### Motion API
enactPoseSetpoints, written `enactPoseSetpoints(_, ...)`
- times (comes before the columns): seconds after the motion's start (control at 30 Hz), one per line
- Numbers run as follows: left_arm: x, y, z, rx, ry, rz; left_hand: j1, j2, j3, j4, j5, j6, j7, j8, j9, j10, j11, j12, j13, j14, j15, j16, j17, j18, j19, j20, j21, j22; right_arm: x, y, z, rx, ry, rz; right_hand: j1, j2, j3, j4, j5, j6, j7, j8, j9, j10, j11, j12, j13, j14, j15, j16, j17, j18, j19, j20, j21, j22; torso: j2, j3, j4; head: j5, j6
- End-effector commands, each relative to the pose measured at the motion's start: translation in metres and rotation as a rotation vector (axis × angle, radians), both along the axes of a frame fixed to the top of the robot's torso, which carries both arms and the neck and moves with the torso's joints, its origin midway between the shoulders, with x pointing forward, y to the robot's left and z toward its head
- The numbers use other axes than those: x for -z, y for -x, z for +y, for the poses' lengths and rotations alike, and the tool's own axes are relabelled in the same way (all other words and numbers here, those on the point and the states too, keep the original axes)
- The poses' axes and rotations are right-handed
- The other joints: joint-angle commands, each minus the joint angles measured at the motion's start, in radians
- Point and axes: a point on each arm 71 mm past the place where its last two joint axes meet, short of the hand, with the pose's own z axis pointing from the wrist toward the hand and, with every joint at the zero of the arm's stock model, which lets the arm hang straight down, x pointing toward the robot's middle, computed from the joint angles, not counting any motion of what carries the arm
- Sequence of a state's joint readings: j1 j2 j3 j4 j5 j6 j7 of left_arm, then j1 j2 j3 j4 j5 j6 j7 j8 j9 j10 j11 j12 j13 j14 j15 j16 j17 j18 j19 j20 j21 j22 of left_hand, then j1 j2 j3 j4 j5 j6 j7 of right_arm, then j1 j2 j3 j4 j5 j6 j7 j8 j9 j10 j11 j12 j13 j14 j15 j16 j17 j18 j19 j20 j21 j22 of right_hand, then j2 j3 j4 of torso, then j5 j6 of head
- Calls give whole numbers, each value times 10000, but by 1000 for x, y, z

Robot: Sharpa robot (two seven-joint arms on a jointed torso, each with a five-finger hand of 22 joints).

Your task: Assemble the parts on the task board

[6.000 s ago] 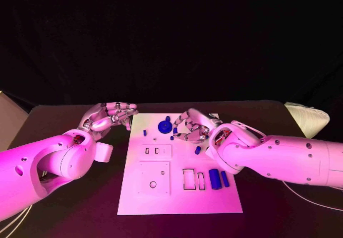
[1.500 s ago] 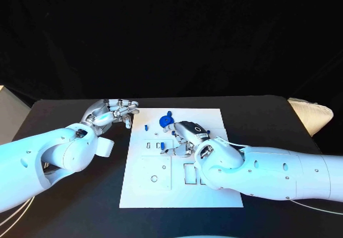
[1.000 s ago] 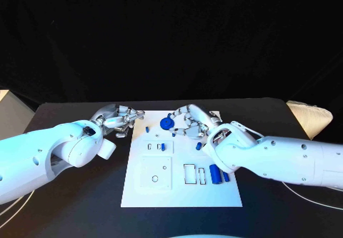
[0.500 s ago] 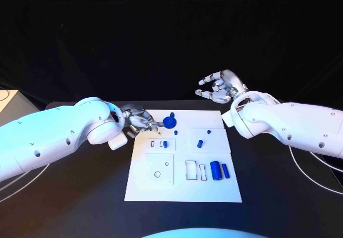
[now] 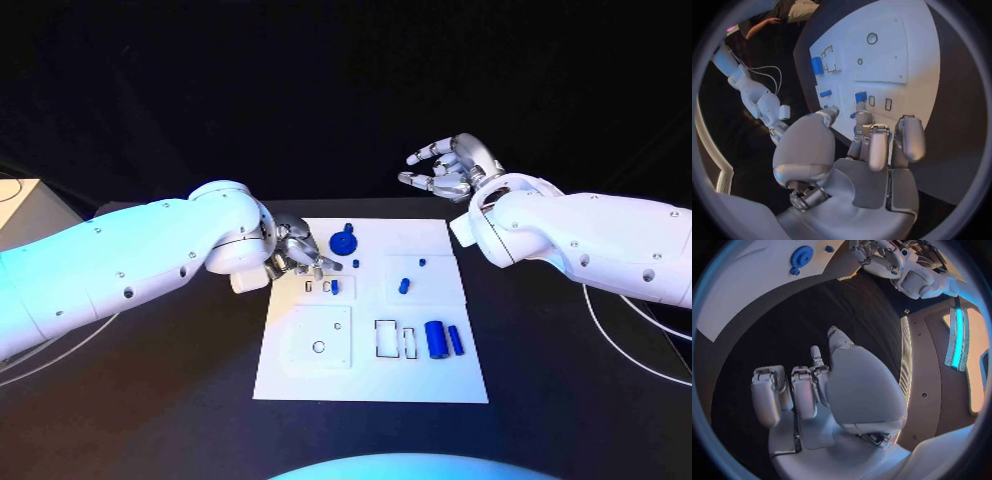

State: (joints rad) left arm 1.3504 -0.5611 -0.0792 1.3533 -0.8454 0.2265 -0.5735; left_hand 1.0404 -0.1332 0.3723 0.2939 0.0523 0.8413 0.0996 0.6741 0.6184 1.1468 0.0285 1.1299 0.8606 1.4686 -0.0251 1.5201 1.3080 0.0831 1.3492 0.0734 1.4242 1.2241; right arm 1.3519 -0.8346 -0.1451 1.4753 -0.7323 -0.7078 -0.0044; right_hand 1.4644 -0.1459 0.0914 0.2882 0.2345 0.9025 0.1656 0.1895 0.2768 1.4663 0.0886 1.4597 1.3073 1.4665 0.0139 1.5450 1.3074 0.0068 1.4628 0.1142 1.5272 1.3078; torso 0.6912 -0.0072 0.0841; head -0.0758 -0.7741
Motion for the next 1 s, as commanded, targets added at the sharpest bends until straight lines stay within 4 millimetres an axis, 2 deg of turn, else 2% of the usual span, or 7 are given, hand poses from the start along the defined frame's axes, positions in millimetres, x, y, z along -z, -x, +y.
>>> enactPoseSetpoints(0.03, 3, -1, -3, 347, -731, 133, -128, 21, -77, -12, -25, -97, -5, 51, 17, -86, 3, -29, -18, 526, -48, -13, 1525, -80, -19, 16, 24, -7, 2, -1, 2, -133, -20, 292, -80, -20, 51, -2, 37, -81, 13, 6, -17, -28, -63, -31, 1674, 842, -83, -60, 1845, 59, 861, -71, -47, 2284, 44, -9, -20, 19, -10)
enactPoseSetpoints(0.33, 7, -5, -13, 363, -841, 128, -107, 83, -75, -36, -20, -172, 9, 47, 75, -171, 16, -78, -91, 527, -36, -8, 1537, -80, -30, 25, 20, -11, 3, -2, 2, -119, 20, 389, -96, -25, 51, 1, 36, -102, 17, 2, -20, -34, -59, -36, 1669, 840, -81, -65, 1835, 61, 857, -71, -56, 2278, 59, -4, -22, -20, -55)
enactPoseSetpoints(0.47, 7, -6, -16, 419, -882, 129, -73, 102, -64, -47, -20, -196, 13, 49, 100, -194, 20, -86, -104, 528, -32, -6, 1543, -79, -33, 30, 20, -11, 3, -2, 3, -126, 32, 410, -113, -29, 51, 4, 35, -123, 20, -2, -24, -42, -56, -43, 1662, 836, -79, -71, 1823, 66, 848, -70, -76, 2264, 61, -15, -5, -42, -74)
enactPoseSetpoints(0.67, 9, -8, -21, 537, -984, 215, 21, 127, -33, -66, -19, -239, 22, 56, 157, -235, 29, -97, -123, 528, -23, -3, 1550, -77, -45, 39, 16, -18, 3, -2, 5, -168, 45, 435, -113, -29, 51, 4, 35, -123, 20, -2, -24, -42, -56, -43, 1662, 836, -79, -71, 1823, 66, 848, -70, -76, 2264, 82, -26, -19, -48, -108)
enactPoseSetpoints(1.0, 13, -12, -21, 499, -1136, 317, 116, 147, 10, -79, -19, -271, 28, 63, 208, -275, 35, -110, -149, 526, -15, -2, 1553, -77, -51, 48, 17, -15, 3, -3, 6, -196, 56, 465, -113, -29, 51, 4, 35, -123, 20, -2, -24, -42, -56, -43, 1662, 836, -79, -71, 1823, 66, 848, -70, -76, 2264, 128, -9, -32, -64, -144)
